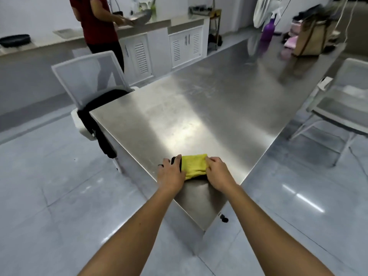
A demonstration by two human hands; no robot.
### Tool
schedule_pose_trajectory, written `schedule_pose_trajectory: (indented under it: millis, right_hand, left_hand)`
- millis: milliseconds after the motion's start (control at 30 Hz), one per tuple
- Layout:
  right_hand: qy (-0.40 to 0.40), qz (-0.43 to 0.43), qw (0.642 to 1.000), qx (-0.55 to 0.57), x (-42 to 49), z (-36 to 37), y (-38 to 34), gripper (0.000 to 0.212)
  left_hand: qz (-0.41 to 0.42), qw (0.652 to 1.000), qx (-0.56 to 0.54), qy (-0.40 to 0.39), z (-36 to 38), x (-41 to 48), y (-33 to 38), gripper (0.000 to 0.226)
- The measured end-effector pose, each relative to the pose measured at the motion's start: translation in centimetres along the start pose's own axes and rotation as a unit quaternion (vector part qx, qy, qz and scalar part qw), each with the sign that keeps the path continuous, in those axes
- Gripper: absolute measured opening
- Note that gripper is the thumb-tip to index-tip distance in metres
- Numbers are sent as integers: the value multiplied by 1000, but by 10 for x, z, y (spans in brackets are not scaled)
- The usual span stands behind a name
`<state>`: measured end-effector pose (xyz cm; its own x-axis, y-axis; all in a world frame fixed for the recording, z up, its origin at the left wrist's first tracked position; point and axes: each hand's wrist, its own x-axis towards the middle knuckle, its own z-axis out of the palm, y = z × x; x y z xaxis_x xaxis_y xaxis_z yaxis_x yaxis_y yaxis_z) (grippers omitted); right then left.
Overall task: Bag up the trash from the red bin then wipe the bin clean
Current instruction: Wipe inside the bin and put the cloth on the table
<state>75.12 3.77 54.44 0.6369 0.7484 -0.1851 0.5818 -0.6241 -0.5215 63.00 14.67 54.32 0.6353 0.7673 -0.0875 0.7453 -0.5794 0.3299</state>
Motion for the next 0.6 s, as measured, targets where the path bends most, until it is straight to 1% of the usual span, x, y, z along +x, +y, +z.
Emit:
schedule_pose_trajectory:
  millis: [33, 67, 100, 133, 167, 200, 267, 300, 400, 467, 533, 600]
  right_hand:
    - [21, -7, 998, -51, -2, 2, 0, 50]
    - [48, -15, 994, -99, -3, 3, 0, 50]
    - [67, -29, 988, -136, -4, 4, 0, 50]
    - [66, -49, 983, -161, -5, 6, 0, 51]
    - [47, -70, 980, -181, -6, 9, 0, 53]
    - [17, -83, 977, -193, -6, 12, 1, 55]
    - [-36, -74, 976, -202, -7, 15, 3, 57]
    - [-48, -66, 976, -204, -6, 15, 3, 58]
    - [-48, -45, 973, -220, -3, 12, -6, 58]
    - [-37, -29, 977, -208, -1, 9, -18, 59]
    - [-12, -27, 983, -182, -1, 10, -33, 58]
    - [3, -61, 982, -179, -1, 18, -56, 58]
  left_hand:
    - [2, 997, 66, 25, 2, 0, -1, 57]
    - [15, 993, 107, 46, 3, 0, -2, 56]
    - [50, 988, 137, 52, 6, 1, -2, 55]
    - [95, 982, 160, 37, 9, 2, -4, 54]
    - [131, 977, 168, 11, 14, 3, -5, 55]
    - [141, 978, 155, -18, 18, 3, -6, 56]
    - [120, 983, 124, -61, 22, 1, -11, 61]
    - [112, 984, 120, -70, 23, 0, -13, 63]
    - [104, 984, 117, -86, 16, -2, -14, 64]
    - [99, 985, 121, -77, 8, -5, -19, 62]
    - [84, 986, 134, -47, 1, -13, -34, 60]
    - [44, 990, 133, -22, -7, -25, -62, 60]
